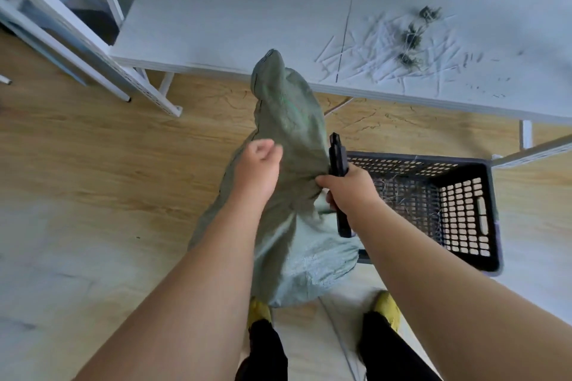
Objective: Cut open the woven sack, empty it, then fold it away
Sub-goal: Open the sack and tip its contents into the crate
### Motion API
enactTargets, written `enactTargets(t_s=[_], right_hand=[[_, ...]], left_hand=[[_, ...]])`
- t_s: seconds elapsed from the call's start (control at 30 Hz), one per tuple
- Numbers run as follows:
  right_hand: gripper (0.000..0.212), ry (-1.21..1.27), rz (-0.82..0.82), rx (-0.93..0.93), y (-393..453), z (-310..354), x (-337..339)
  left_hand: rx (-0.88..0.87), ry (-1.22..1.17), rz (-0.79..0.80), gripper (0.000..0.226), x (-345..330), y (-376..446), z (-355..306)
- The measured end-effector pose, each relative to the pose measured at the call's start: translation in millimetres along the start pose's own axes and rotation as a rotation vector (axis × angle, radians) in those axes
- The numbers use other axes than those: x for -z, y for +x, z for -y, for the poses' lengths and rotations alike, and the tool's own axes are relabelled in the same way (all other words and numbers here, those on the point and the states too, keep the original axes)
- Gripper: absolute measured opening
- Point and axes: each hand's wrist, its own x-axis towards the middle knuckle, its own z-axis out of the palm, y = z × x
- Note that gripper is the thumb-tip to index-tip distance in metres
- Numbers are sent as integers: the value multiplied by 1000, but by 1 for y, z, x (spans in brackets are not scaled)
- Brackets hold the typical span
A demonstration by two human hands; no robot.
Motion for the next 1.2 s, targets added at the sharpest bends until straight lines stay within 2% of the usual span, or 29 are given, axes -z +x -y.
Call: enactTargets(t_s=[0.07,0.1,0.13,0.2,0.27,0.37,0.43,0.5,0.57,0.67,0.83,0.9,0.97,1.03,1.13,1.2], right_hand=[[13,21,-1,-11,-17,1,12],[14,25,2,-9,-26,2,17],[16,38,7,-4,-34,3,22],[19,69,24,-6,-51,4,32],[16,97,38,-33,-64,5,45],[19,205,59,-88,-79,5,65],[22,271,99,-106,-88,6,73],[21,253,131,-104,-96,7,79],[19,209,137,-100,-99,7,87],[18,232,96,-106,-98,6,105],[17,350,-86,-155,-93,9,148],[14,339,-159,-149,-90,11,168],[22,282,-276,-83,-89,15,185],[32,295,-352,58,-93,27,206],[47,365,-258,274,-105,60,234],[51,307,-191,370,-111,79,248]], left_hand=[[107,46,53,75,-6,-11,-29],[117,119,65,84,-11,-18,-41],[94,213,68,81,-18,-23,-49],[35,331,22,54,-32,-30,-56],[51,220,-1,34,-39,-38,-62],[65,79,-65,45,-35,-48,-74],[-17,162,-144,63,-33,-49,-84],[-67,188,-107,82,-33,-49,-93],[-51,172,-89,73,-37,-45,-100],[-27,131,-134,39,-50,-48,-108],[-108,-201,-25,32,-82,-66,-154],[-165,-234,62,32,-92,-77,-176],[-192,-220,138,31,-98,-87,-189],[-203,-180,198,31,-104,-100,-197],[-239,-132,249,30,-112,-122,-206],[-274,-110,283,30,-114,-134,-216]])
